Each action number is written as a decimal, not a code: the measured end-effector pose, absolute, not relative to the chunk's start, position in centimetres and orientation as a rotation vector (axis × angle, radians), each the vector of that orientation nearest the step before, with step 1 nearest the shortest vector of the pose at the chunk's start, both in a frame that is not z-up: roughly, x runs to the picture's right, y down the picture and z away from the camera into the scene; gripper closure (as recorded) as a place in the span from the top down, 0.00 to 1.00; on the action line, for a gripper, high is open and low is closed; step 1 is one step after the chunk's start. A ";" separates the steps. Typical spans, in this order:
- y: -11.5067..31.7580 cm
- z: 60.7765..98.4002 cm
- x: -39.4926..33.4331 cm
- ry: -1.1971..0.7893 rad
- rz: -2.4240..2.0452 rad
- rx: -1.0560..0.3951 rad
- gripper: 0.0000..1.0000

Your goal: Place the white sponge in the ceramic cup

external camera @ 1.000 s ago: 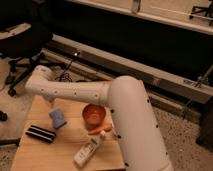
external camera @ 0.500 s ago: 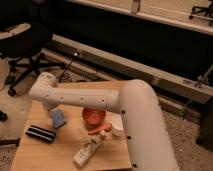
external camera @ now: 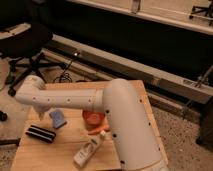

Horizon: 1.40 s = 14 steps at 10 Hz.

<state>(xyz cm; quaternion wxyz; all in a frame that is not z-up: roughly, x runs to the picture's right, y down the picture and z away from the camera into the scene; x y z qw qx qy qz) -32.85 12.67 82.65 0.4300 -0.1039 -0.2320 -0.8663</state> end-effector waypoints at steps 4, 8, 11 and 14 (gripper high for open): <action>13.2 85.7 -33.3 -0.572 -2.207 -0.253 0.80; 11.5 88.4 -30.6 -0.589 -2.238 -0.170 0.80; 11.2 88.9 -30.4 -0.617 -2.234 -0.173 0.80; 13.4 88.4 -31.9 -0.702 -2.214 -0.218 0.80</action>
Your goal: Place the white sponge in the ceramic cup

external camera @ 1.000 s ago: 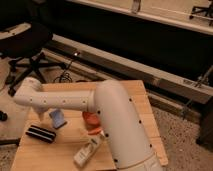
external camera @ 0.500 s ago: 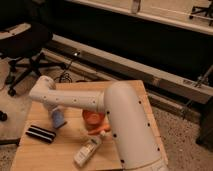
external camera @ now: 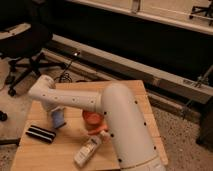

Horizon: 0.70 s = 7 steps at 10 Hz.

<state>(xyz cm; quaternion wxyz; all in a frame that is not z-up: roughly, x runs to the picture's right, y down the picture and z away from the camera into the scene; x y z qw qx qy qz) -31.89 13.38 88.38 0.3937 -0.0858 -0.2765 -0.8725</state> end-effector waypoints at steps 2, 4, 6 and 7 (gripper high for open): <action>14.4 87.8 -32.4 -0.728 -2.196 -0.270 0.80; 14.9 87.6 -32.0 -0.707 -2.164 -0.345 0.73; 15.1 87.7 -31.5 -0.689 -2.130 -0.396 0.53; 15.3 87.9 -31.5 -0.693 -2.115 -0.412 0.43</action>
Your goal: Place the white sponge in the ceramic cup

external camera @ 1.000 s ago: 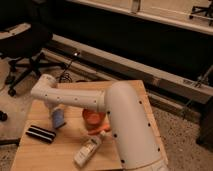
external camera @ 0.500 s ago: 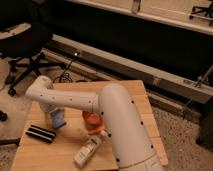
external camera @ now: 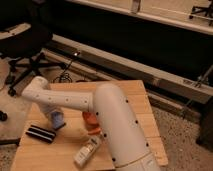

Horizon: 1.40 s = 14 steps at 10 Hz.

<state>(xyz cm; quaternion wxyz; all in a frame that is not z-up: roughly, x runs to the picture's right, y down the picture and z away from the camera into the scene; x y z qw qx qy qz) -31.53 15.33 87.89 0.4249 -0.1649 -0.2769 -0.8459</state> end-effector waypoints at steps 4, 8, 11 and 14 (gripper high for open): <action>14.5 88.6 -32.1 -0.653 -2.088 -0.382 0.03; 7.3 86.6 -30.5 -0.453 -2.173 -0.013 0.00; 5.2 82.1 -26.2 -0.357 -2.178 0.336 0.00; 4.5 78.2 -18.0 -0.286 -2.103 0.572 0.00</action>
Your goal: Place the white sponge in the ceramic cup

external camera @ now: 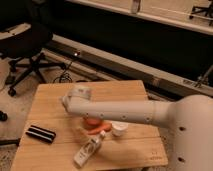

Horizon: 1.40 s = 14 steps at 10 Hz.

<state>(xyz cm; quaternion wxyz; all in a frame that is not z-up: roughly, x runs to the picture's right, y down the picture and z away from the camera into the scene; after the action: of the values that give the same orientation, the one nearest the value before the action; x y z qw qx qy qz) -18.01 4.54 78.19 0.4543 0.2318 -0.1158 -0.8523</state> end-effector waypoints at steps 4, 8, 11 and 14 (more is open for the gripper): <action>1.1 76.2 -10.8 -0.237 -2.001 0.665 0.00; 1.5 73.9 -8.0 -0.294 -1.895 0.779 0.00; 3.9 73.2 -4.6 -0.317 -1.839 0.791 0.00; 5.7 71.8 1.0 -0.245 -1.804 0.767 0.00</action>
<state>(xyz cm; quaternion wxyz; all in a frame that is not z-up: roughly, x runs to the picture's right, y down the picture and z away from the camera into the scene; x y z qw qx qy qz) 1.01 5.71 71.83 0.5504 0.3242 -0.1035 -0.7624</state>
